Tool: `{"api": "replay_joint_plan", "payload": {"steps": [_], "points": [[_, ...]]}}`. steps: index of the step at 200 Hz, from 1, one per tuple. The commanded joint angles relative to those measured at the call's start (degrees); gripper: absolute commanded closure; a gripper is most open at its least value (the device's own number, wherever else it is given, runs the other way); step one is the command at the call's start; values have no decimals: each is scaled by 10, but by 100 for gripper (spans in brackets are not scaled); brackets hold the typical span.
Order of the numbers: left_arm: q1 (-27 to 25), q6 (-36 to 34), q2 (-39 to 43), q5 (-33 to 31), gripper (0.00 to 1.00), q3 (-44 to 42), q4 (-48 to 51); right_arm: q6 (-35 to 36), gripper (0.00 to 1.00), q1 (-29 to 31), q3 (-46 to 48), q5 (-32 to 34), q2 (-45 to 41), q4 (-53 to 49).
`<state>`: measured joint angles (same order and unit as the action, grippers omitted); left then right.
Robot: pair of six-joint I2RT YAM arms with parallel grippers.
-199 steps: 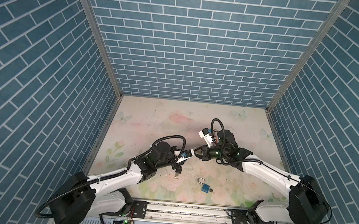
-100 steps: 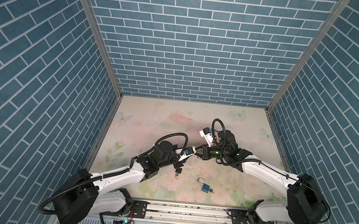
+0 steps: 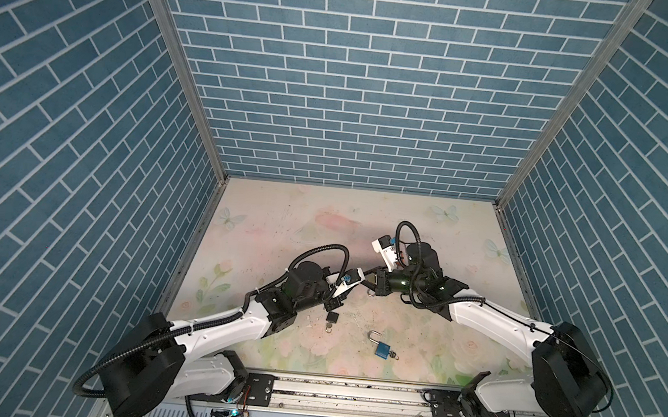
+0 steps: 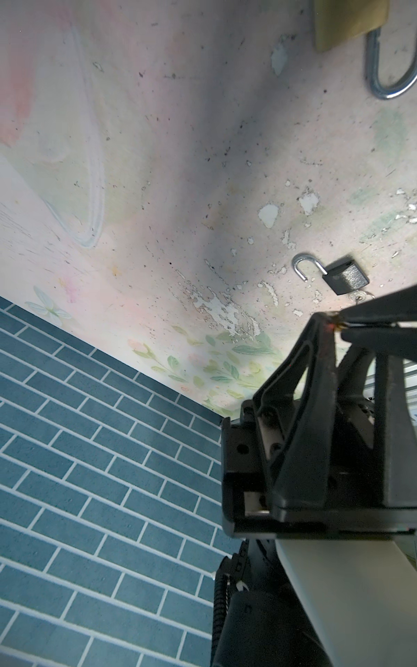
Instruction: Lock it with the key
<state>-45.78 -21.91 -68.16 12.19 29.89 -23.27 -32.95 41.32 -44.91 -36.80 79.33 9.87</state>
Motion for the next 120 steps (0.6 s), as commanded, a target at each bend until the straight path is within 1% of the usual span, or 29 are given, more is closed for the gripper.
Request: {"api": "replay_joint_plan", "payload": {"steps": [1, 7, 20, 31, 36, 52, 71, 88, 104, 120], "points": [[-17, 28, 22, 15, 100, 26, -172, 21, 99, 7, -14, -27, -15, -68], [-16, 36, 26, 4, 100, 17, -162, 28, 93, 1, -21, -21, -27, -75], [-17, 54, 38, -20, 100, 2, -136, 43, 75, -12, -40, -5, -54, -87], [-19, 71, 51, -44, 100, -12, -117, 57, 64, -18, -51, 9, -77, -87], [-19, 81, 57, -55, 100, -18, -112, 64, 59, -20, -56, 20, -89, -83], [-26, 107, 80, -82, 100, -40, -107, 80, 50, -20, -54, 42, -120, -53], [-30, 152, 106, -113, 100, -59, -118, 92, 44, -20, -32, 64, -161, 4], [-31, 235, 121, -162, 100, -57, -111, 88, 43, -19, 7, 76, -196, 68], [-31, 319, 125, -224, 100, -34, -60, 83, 41, -15, 56, 83, -229, 135], [-31, 422, 120, -292, 100, 9, 24, 97, 41, 1, 104, 115, -258, 182]]}}
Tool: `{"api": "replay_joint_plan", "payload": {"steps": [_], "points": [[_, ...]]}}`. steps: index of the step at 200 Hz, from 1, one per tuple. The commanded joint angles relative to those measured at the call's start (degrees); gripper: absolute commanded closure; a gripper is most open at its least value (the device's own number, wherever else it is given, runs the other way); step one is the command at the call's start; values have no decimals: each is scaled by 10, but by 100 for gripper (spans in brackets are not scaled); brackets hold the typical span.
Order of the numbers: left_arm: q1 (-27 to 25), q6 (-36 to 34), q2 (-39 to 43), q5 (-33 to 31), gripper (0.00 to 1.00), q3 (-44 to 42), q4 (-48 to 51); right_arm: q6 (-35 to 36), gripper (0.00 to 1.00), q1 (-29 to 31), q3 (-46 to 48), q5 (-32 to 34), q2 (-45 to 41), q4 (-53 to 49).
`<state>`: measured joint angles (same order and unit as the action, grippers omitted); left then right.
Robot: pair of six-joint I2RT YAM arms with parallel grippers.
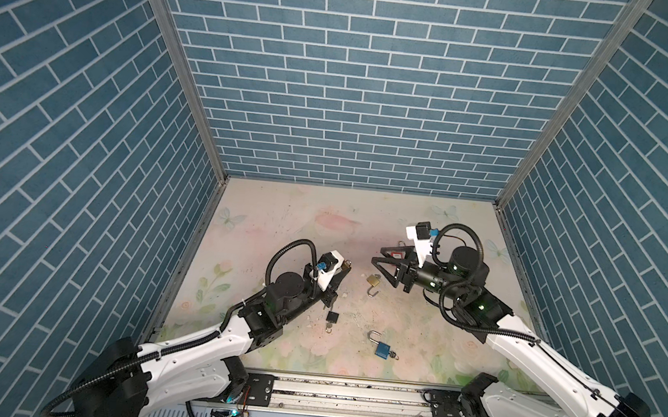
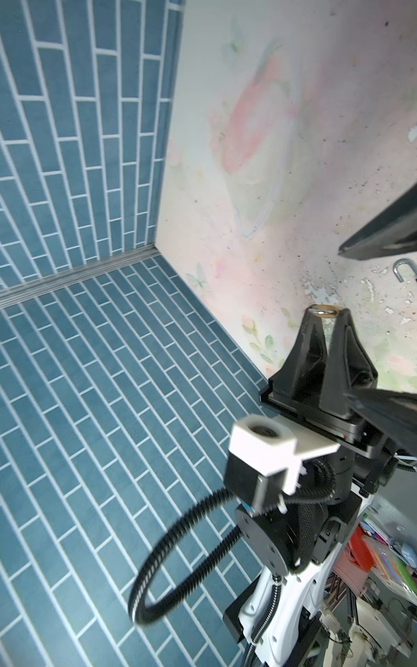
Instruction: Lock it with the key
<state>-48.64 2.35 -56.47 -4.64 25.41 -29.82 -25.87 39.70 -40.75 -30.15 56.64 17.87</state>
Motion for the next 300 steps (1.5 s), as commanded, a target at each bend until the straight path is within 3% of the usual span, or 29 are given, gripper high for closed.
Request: {"api": "replay_joint_plan", "payload": {"steps": [1, 17, 38, 68, 88, 118, 151, 207, 261, 300], "points": [[-2, 189, 2, -129, 100, 57, 95, 28, 41, 19, 65, 51, -32, 103], [3, 296, -12, -157, 100, 99, 177, 52, 42, 51, 106, 105, -49, 129], [21, 421, -37, -133, 100, 136, 252, 54, 43, 93, 152, 160, -43, 172], [94, 619, -76, 10, 100, 139, 309, 42, 45, 148, 192, 231, 11, 255], [147, 696, -100, 111, 100, 118, 307, 40, 47, 184, 178, 278, 68, 272], [161, 782, -98, 129, 100, 78, 294, 35, 50, 205, 137, 285, 156, 277], [164, 826, -99, 114, 100, 75, 298, 16, 53, 207, 104, 296, 243, 308], [172, 890, -91, 81, 100, 36, 260, 44, 56, 204, 40, 268, 340, 297], [181, 913, -93, 71, 100, 8, 219, -5, 65, 152, -5, 132, 426, 322], [198, 909, -91, 76, 100, 2, 213, -18, 63, 144, -20, 84, 463, 341]]}}
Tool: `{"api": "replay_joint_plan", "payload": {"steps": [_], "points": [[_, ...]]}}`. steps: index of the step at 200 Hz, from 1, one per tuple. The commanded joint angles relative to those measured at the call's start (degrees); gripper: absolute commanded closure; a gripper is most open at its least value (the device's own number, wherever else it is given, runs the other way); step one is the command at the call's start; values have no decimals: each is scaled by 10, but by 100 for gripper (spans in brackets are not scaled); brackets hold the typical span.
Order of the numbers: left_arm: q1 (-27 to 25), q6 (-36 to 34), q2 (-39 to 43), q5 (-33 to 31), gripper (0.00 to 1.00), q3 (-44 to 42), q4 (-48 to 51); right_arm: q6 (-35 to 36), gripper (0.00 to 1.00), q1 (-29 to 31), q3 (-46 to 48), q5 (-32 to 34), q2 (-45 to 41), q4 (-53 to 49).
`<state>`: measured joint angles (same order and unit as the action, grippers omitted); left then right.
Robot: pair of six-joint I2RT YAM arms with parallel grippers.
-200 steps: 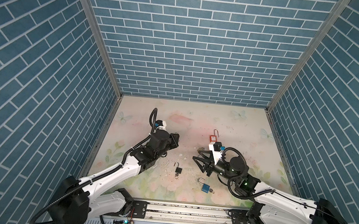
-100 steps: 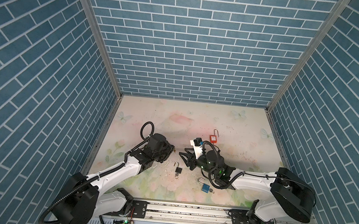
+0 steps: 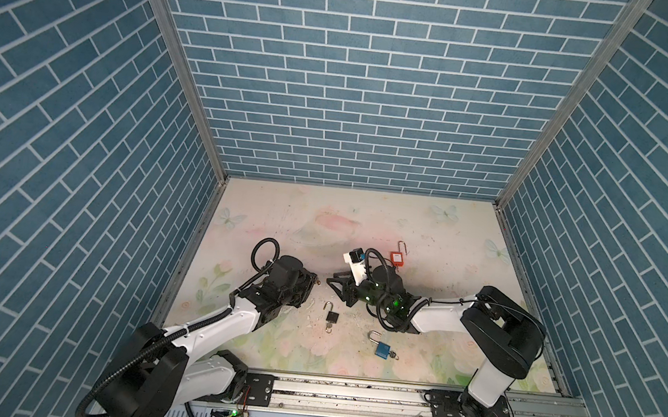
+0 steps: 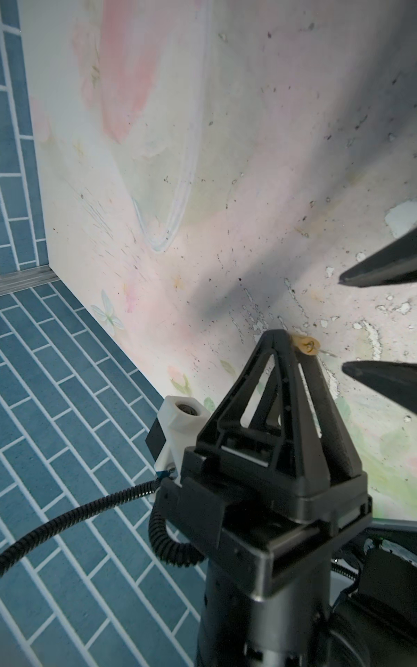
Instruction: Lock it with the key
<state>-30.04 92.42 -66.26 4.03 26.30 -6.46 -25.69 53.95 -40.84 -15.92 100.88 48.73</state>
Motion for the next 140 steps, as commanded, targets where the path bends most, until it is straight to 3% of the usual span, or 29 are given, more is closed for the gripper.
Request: {"api": "replay_joint_plan", "payload": {"steps": [1, 68, 140], "points": [[13, 8, 7, -11, 100, -8, -21, -20, 63, 2, -20, -60, 21, 32], [21, 5, -3, -3, 100, -15, -41, -18, 61, 1, -81, -103, 75, -6], [30, -1, 4, -10, 100, -20, -38, -29, 60, 1, -109, -58, 97, -49]]}}
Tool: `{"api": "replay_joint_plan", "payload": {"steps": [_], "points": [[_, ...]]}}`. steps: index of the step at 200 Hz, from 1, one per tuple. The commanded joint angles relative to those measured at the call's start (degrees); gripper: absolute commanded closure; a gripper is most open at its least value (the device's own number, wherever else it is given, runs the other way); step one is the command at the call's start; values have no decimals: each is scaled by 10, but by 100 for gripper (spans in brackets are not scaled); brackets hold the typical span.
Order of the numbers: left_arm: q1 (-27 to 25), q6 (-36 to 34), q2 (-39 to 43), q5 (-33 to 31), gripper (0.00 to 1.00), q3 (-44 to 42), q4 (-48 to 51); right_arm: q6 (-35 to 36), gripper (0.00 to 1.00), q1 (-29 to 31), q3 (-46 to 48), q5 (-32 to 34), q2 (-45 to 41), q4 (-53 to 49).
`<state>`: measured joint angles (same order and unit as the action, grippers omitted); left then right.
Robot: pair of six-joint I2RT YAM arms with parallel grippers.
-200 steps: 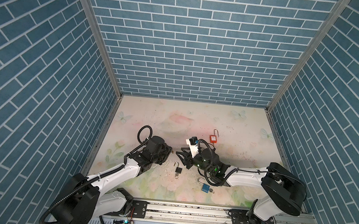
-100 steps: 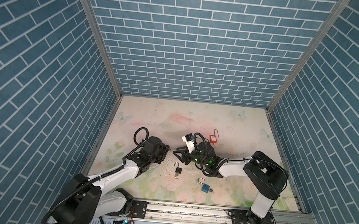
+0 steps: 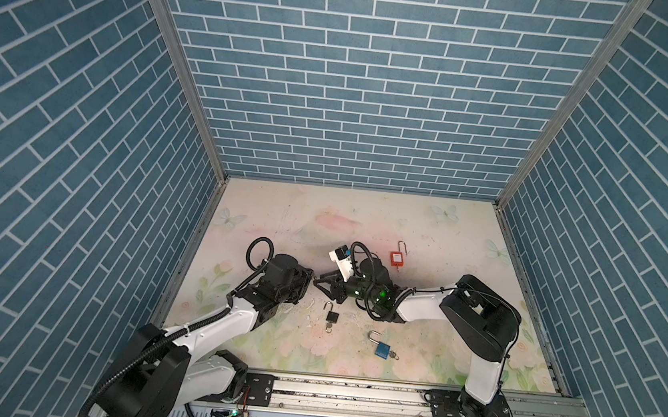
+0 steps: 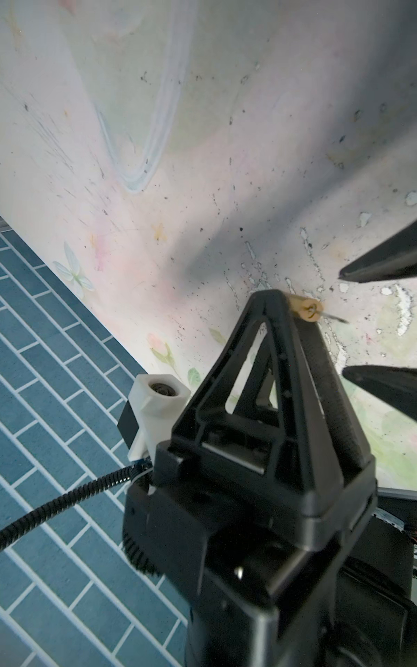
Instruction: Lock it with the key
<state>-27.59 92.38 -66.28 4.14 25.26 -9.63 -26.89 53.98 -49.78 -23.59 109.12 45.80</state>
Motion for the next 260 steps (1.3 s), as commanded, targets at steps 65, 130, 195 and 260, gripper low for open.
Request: {"api": "replay_joint_plan", "payload": {"steps": [65, 130, 195, 260], "points": [[9, -4, 7, -11, 100, -13, -8, -22, 64, 5, -60, 19, 39, -43], [15, -9, 12, -11, 100, -15, -9, -26, 82, 6, -81, 9, 55, -62], [17, -9, 13, -13, 100, -17, -15, -31, 95, 7, -97, -1, 69, -75], [18, -19, 17, -26, 100, -10, -12, -32, 100, 6, -100, -4, 70, -79]]}}
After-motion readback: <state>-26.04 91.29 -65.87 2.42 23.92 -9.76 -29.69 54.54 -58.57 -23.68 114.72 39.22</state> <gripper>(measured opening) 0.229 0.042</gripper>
